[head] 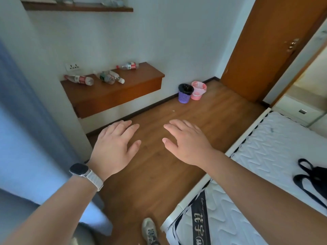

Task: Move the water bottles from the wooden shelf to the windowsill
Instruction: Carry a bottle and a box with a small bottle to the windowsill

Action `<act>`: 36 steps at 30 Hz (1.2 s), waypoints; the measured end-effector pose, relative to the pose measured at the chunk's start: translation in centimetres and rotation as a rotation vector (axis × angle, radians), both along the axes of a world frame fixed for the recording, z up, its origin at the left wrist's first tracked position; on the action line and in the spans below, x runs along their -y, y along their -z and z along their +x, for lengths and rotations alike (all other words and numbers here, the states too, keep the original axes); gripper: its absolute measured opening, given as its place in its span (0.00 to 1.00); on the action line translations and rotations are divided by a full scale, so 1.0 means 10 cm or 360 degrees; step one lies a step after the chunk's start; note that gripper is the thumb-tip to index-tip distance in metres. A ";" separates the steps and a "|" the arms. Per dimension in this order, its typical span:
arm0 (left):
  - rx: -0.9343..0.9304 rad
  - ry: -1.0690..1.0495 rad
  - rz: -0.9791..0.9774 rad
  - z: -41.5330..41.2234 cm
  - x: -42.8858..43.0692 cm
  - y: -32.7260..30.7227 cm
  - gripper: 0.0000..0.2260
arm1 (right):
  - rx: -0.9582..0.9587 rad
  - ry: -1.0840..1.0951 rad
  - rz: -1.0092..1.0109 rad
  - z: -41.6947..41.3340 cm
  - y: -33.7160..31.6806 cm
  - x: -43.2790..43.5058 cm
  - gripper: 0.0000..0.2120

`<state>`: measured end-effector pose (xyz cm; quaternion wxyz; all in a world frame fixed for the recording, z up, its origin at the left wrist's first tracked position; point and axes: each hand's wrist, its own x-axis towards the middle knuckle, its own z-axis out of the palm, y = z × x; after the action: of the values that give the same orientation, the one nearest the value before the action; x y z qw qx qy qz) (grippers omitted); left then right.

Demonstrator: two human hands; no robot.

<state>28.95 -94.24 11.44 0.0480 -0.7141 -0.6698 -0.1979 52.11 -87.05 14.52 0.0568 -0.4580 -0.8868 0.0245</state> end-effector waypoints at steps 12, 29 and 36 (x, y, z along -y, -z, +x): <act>-0.0150 -0.0115 -0.0106 -0.34 -1.31 -0.23 0.26 | -0.0078 -0.0110 -0.0059 -0.42 -0.06 -1.51 0.26; -0.0251 0.0019 -0.0235 -0.36 -2.71 -0.29 0.28 | -0.0102 0.0062 -0.0042 -0.30 0.03 -2.64 0.26; -0.0254 0.0218 -0.0219 -0.86 -3.39 -0.11 0.28 | -0.0073 0.0188 -0.0035 -0.71 0.07 -3.10 0.25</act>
<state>20.34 -60.37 12.53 0.0383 -0.7734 -0.6254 -0.0968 44.98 -56.01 13.85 0.0734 -0.5093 -0.8564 0.0414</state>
